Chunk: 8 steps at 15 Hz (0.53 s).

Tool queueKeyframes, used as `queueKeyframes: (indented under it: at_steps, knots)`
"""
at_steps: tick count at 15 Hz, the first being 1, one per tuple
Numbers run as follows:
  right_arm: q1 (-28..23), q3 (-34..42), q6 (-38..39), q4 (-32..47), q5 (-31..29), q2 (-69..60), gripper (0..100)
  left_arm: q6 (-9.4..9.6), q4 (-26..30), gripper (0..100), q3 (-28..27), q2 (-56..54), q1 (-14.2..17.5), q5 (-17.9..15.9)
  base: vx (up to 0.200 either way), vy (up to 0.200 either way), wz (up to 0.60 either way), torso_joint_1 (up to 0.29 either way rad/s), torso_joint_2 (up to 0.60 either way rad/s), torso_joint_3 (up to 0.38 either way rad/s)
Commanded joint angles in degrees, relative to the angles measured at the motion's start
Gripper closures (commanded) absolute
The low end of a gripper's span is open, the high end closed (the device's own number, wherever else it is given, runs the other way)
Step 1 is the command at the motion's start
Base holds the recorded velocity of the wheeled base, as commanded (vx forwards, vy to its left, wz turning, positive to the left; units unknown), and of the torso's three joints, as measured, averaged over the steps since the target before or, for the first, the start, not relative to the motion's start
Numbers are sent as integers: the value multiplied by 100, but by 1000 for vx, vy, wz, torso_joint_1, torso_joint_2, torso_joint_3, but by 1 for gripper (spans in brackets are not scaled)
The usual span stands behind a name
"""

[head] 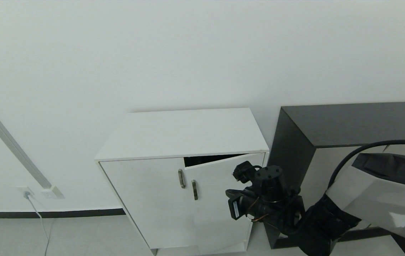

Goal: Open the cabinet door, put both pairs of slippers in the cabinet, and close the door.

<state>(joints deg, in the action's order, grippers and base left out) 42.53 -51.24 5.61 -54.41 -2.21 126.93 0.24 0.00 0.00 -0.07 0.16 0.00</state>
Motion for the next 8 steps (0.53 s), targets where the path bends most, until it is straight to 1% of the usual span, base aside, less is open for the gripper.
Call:
queueKeyframes:
  at_steps: [1, 4, 8]
  knots:
    - [-26, -422, 2, 158, 1, 262, 100, 2, 0, 100, 0, 7, 2, 0, 0, 0, 0, 0, 0, 0]
    - [-114, -993, -7, 545, -8, 491, 100, 2, 0, 100, 0, 7, 2, 0, 0, 0, 0, 0, 0, 0]
    - [-219, -1451, -7, 1020, -8, 552, 100, 2, 0, 100, 0, 7, 2, 0, 0, 0, 0, 0, 0, 0]
